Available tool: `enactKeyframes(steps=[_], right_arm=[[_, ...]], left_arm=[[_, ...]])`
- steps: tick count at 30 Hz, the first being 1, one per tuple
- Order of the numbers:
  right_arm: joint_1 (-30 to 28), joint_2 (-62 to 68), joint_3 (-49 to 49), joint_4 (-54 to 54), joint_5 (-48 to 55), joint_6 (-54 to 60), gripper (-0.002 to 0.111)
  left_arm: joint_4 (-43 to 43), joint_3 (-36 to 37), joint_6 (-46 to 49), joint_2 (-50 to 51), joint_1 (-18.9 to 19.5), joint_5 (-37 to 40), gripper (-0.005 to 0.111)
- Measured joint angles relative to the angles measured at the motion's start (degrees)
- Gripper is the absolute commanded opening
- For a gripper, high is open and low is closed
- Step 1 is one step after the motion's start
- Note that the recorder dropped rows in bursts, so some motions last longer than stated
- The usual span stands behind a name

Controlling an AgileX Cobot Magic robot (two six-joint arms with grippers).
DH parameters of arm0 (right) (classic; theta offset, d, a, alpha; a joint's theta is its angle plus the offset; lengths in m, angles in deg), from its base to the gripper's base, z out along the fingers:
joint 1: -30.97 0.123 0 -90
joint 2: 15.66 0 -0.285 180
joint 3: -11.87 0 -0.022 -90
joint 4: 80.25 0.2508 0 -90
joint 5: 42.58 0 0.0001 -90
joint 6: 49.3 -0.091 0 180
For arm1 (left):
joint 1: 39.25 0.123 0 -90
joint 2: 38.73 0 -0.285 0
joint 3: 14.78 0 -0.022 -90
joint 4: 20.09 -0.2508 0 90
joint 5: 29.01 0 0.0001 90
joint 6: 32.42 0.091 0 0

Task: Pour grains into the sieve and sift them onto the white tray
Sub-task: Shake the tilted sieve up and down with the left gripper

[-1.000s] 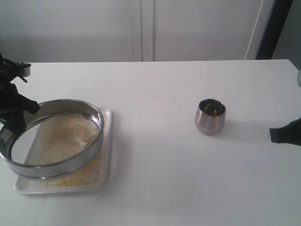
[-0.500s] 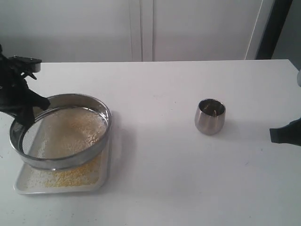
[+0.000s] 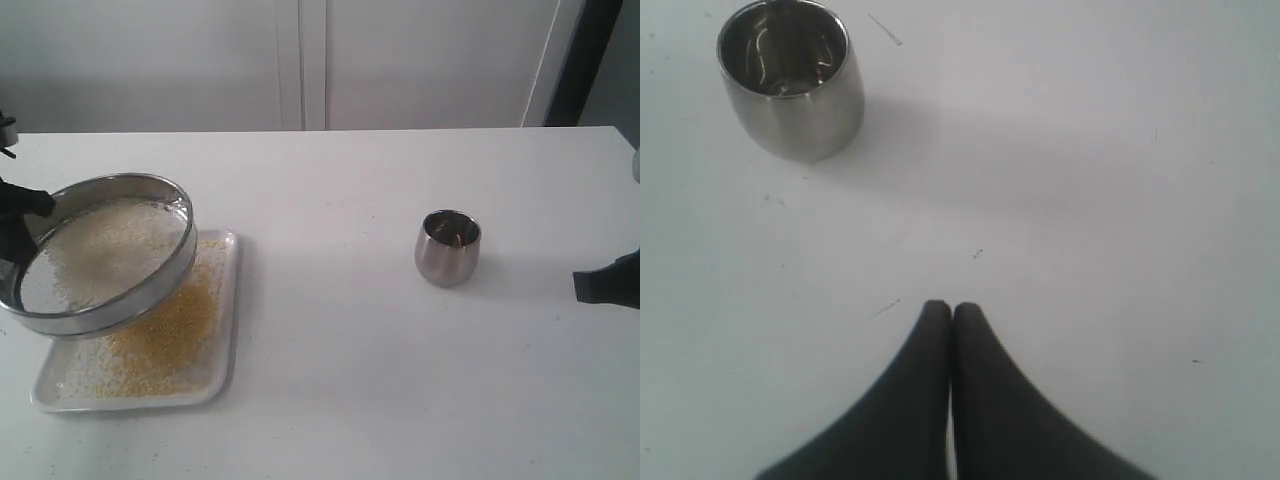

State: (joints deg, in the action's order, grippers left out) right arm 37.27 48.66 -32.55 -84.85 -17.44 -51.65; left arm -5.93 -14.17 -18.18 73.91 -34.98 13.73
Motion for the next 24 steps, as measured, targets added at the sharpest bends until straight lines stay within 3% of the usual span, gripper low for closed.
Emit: enactKeyframes(steps=[2, 6, 9, 11, 13, 16, 20, 22, 24], right_arm=[[0.0, 0.0, 0.0, 0.0, -0.2, 0.0, 0.0], [0.0, 0.0, 0.0, 0.0, -0.2, -0.7, 0.0], [0.0, 0.0, 0.0, 0.0, -0.2, -1.1, 0.0], [0.0, 0.0, 0.0, 0.0, -0.2, -1.1, 0.0], [0.0, 0.0, 0.0, 0.0, -0.3, -1.1, 0.0], [0.0, 0.0, 0.0, 0.0, -0.3, -1.1, 0.0], [0.0, 0.0, 0.0, 0.0, -0.5, -1.1, 0.0], [0.0, 0.0, 0.0, 0.0, -0.5, -1.1, 0.0], [0.0, 0.0, 0.0, 0.0, -0.5, -1.1, 0.0]], left_arm=[[-4.6, 0.0, 2.5, -0.5, -1.4, 1.1, 0.0], [-4.8, 0.4, 1.5, -1.9, -2.5, 0.8, 0.0], [-4.2, 0.9, 2.4, -2.5, -6.7, -1.5, 0.0], [-3.7, -2.9, -0.6, -1.1, -6.6, -1.6, 0.0], [-3.8, -5.0, -1.7, -0.7, -6.1, 3.6, 0.0], [-6.4, -0.5, -0.5, -1.3, -7.1, 4.1, 0.0], [-10.4, -10.6, -6.0, 3.4, -4.5, 5.8, 0.0], [-10.4, -7.9, -4.0, 2.4, -5.1, 9.4, 0.0], [-10.9, -6.0, -3.3, 1.8, -6.2, 6.8, 0.0]])
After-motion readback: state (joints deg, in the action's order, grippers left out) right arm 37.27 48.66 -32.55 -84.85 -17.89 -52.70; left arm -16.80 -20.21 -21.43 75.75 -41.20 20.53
